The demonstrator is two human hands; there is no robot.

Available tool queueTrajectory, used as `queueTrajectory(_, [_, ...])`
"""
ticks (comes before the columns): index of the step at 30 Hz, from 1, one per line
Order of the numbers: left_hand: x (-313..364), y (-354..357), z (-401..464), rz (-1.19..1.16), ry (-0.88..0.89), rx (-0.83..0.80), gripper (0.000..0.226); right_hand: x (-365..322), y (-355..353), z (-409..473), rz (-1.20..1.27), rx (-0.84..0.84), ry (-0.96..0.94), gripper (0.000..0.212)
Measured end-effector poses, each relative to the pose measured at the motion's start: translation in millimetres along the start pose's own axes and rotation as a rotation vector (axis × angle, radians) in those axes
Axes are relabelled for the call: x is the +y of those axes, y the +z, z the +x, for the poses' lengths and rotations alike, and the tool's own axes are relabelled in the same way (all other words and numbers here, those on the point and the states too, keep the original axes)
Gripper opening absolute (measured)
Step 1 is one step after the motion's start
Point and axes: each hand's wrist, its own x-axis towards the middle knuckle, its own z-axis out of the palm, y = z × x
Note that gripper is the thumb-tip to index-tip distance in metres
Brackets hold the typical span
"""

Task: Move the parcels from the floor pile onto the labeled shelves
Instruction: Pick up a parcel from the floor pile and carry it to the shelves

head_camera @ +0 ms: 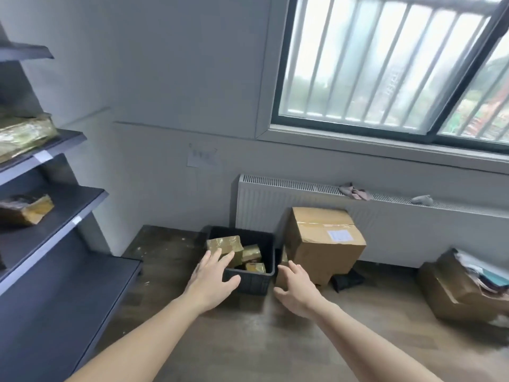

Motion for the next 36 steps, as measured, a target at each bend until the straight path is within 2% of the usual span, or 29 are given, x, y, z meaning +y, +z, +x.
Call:
queueTrajectory(7, [-32.4, -29.5, 113.4, -0.132, -0.16, 0.076, 0.059, -15.7, -24.4, 151.9, 0.041, -0.106, -0.049, 0.068])
queueTrajectory(11, [-64.4, -43.4, 200.2, -0.197, -0.186, 0.109, 0.055, -26.9, -25.2, 247.6, 0.038, -0.139, -0.059, 0.068])
queueTrajectory(21, [-148.3, -32.8, 469.8, -0.21, -0.251, 0.014, 0.05, -28.4, -1.8, 510.1, 0.041, -0.192, 0.007, 0.069])
queueTrajectory(25, [-197.3, 20.5, 545.9, -0.201, -0.336, -0.061, 0.049, -8.2, 50.4, 595.5, 0.031, -0.265, 0.036, 0.068])
queueTrajectory(30, [-282.0, 134.8, 605.5, -0.238, -0.489, -0.144, 0.051, 45.2, 164.6, 689.4, -0.007, -0.436, 0.045, 0.073])
queueTrajectory(36, [-365.8, 243.4, 652.3, -0.288, -0.701, -0.144, 0.06, 94.3, 276.5, 776.2, 0.204, -0.423, 0.271, 0.075])
